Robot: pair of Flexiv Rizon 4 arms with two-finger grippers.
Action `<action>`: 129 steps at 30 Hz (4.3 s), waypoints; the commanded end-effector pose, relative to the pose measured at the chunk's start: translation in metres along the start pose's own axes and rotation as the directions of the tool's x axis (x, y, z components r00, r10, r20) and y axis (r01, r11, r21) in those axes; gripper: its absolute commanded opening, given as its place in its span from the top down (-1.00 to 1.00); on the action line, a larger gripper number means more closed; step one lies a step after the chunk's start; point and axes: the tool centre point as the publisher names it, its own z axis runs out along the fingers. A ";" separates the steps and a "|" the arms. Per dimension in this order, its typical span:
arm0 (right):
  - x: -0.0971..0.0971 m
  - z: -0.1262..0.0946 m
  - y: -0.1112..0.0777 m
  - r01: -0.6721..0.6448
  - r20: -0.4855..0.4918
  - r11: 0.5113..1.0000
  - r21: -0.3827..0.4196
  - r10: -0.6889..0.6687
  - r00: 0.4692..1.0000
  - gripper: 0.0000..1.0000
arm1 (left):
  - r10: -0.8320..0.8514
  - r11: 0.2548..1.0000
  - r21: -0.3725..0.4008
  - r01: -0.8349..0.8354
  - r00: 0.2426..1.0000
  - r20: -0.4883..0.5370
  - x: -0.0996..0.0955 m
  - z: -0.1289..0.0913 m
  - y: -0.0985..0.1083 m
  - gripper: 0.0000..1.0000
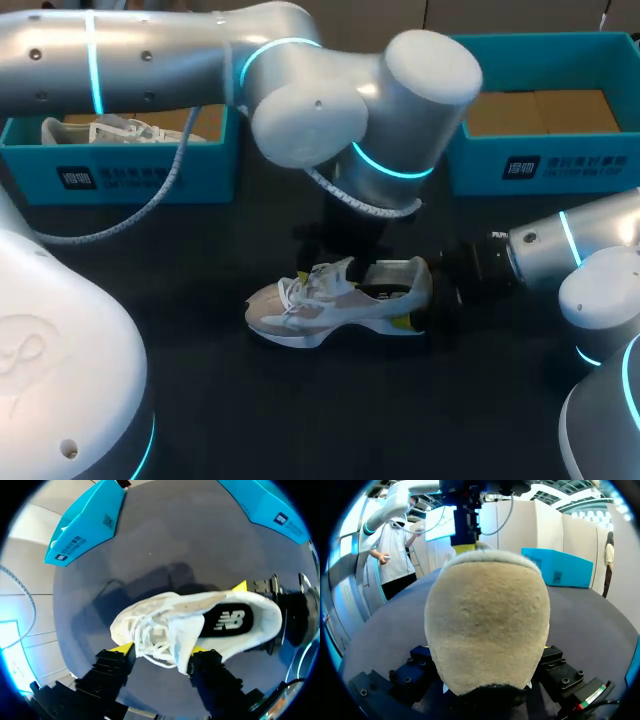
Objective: Take the shoe out of the shoebox, open the shoe tongue, remove and reinsert the insole, then place the shoe into the shoebox
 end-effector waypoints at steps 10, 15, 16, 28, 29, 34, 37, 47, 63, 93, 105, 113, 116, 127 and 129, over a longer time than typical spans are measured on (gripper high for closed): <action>-0.002 0.002 -0.002 -0.001 0.001 1.000 0.003 0.001 1.000 1.00 | 0.116 0.988 -0.058 -0.141 0.940 -0.320 -0.018 -0.013 0.008 1.00; -0.002 0.002 -0.002 -0.001 0.001 1.000 0.003 0.001 1.000 1.00 | 0.134 0.987 -0.032 -0.154 0.928 -0.346 -0.027 -0.024 0.012 1.00; -0.002 0.002 -0.002 -0.001 0.001 1.000 0.003 0.001 1.000 1.00 | 0.134 0.988 -0.031 -0.154 0.930 -0.343 -0.028 -0.024 0.012 1.00; -0.002 0.002 -0.002 -0.001 0.001 1.000 0.003 0.001 1.000 1.00 | 0.022 0.997 -0.068 -0.044 0.953 -0.303 -0.069 0.003 0.002 1.00; -0.002 0.002 -0.002 -0.001 0.001 1.000 0.003 0.001 1.000 1.00 | 0.017 0.996 -0.080 -0.043 0.954 -0.299 -0.072 0.008 0.001 1.00; -0.002 0.002 -0.002 -0.001 0.001 1.000 0.003 0.001 1.000 1.00 | -0.007 0.994 -0.106 -0.018 0.973 -0.233 -0.078 0.033 -0.007 1.00; -0.002 0.002 -0.002 -0.001 0.001 1.000 0.003 0.001 1.000 1.00 | -0.001 0.995 -0.102 -0.023 0.975 -0.223 -0.079 0.045 -0.010 1.00; -0.002 0.002 -0.002 -0.001 0.001 1.000 0.003 0.001 1.000 1.00 | -0.005 0.992 -0.123 -0.022 0.977 -0.213 -0.080 0.077 -0.011 0.88; -0.002 0.002 -0.002 -0.001 0.001 1.000 0.003 0.001 1.000 1.00 | -0.070 0.991 -0.131 0.039 0.968 -0.240 -0.105 0.070 0.002 -0.46; -0.002 0.002 -0.002 -0.001 0.001 1.000 0.003 0.001 1.000 1.00 | 0.748 0.663 0.263 -0.701 0.634 -0.198 -0.057 -0.055 -0.039 -1.00; -0.002 0.002 -0.002 -0.001 0.001 1.000 0.003 0.001 1.000 1.00 | 0.989 0.143 0.253 -0.957 0.145 -0.011 -0.022 -0.090 -0.042 1.00; -0.002 0.002 -0.002 -0.001 0.001 1.000 0.003 0.001 1.000 1.00 | 0.998 -0.062 0.216 -0.974 -0.066 -0.014 -0.021 -0.097 -0.039 1.00; -0.002 0.002 -0.002 -0.001 0.001 1.000 0.003 0.001 1.000 1.00 | 0.998 -0.062 0.216 -0.974 -0.066 -0.014 -0.021 -0.097 -0.039 1.00; -0.002 0.002 -0.002 -0.001 0.001 1.000 0.003 0.001 1.000 1.00 | 0.998 -0.062 0.216 -0.974 -0.066 -0.014 -0.021 -0.097 -0.039 1.00; -0.002 0.002 -0.002 -0.001 0.001 1.000 0.003 0.001 1.000 1.00 | 0.998 -0.062 0.216 -0.974 -0.066 -0.014 -0.021 -0.097 -0.039 1.00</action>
